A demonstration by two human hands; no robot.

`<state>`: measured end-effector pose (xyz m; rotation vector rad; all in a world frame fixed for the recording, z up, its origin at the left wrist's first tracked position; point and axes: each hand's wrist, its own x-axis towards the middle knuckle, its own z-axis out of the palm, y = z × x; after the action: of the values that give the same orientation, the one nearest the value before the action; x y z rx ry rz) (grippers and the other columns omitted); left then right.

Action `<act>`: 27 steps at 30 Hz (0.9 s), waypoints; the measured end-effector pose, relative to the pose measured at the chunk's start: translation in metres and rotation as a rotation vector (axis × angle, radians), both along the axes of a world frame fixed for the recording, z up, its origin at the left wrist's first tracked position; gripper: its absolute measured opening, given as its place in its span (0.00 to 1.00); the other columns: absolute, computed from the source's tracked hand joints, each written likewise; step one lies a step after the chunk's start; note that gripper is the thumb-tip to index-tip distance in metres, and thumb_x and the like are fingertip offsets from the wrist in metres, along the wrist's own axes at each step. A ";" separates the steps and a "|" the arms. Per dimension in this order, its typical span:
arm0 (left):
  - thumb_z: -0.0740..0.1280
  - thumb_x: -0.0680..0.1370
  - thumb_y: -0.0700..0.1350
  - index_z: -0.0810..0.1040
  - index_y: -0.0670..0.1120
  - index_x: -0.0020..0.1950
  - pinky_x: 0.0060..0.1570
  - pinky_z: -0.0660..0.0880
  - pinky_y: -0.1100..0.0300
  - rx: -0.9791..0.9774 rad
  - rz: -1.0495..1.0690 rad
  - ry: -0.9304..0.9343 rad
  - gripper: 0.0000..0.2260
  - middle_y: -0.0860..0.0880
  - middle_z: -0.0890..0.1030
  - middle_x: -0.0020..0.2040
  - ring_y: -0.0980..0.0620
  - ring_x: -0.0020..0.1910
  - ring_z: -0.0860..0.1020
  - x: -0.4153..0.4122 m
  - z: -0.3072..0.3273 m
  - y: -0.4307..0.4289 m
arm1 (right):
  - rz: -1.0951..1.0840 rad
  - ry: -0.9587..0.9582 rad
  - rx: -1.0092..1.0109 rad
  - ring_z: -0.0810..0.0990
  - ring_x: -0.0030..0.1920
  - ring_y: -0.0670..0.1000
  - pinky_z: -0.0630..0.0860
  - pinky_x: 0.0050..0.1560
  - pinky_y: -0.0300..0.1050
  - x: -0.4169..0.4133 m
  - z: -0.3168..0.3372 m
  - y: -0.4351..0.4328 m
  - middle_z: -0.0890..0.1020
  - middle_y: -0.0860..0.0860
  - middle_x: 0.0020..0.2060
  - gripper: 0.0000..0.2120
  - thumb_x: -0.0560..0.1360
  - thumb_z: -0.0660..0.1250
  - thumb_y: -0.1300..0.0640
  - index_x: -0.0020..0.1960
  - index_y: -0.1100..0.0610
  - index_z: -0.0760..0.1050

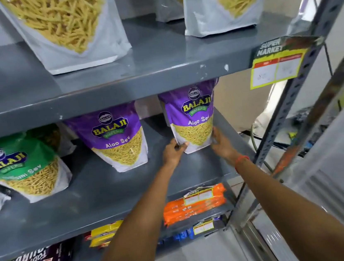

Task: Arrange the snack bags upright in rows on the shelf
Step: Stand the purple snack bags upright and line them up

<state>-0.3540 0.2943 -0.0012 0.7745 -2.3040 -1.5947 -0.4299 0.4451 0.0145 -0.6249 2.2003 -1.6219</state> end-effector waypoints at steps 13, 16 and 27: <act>0.69 0.73 0.50 0.80 0.40 0.49 0.51 0.78 0.45 0.047 -0.009 0.083 0.13 0.43 0.82 0.40 0.47 0.42 0.79 0.074 -0.025 0.084 | -0.203 -0.068 -0.106 0.67 0.65 0.47 0.68 0.60 0.36 0.076 -0.034 0.078 0.68 0.43 0.63 0.32 0.72 0.55 0.76 0.71 0.54 0.58; 0.69 0.73 0.51 0.81 0.43 0.52 0.50 0.80 0.46 0.005 0.008 0.072 0.14 0.41 0.85 0.48 0.45 0.48 0.83 0.074 -0.020 0.083 | -0.223 -0.070 -0.120 0.69 0.63 0.46 0.69 0.54 0.30 0.075 -0.033 0.074 0.69 0.40 0.59 0.30 0.73 0.57 0.74 0.70 0.52 0.59; 0.66 0.75 0.54 0.74 0.43 0.63 0.56 0.78 0.49 -0.090 -0.096 0.087 0.21 0.42 0.82 0.58 0.44 0.58 0.79 0.085 -0.019 0.083 | -0.794 0.235 -0.035 0.70 0.62 0.61 0.70 0.63 0.59 0.106 -0.019 0.046 0.72 0.64 0.60 0.20 0.70 0.60 0.71 0.62 0.64 0.68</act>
<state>-0.2691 0.3770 -0.0204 0.5702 -2.3641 -1.5187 -0.3241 0.4914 -0.0043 0.1024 2.8109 -2.0141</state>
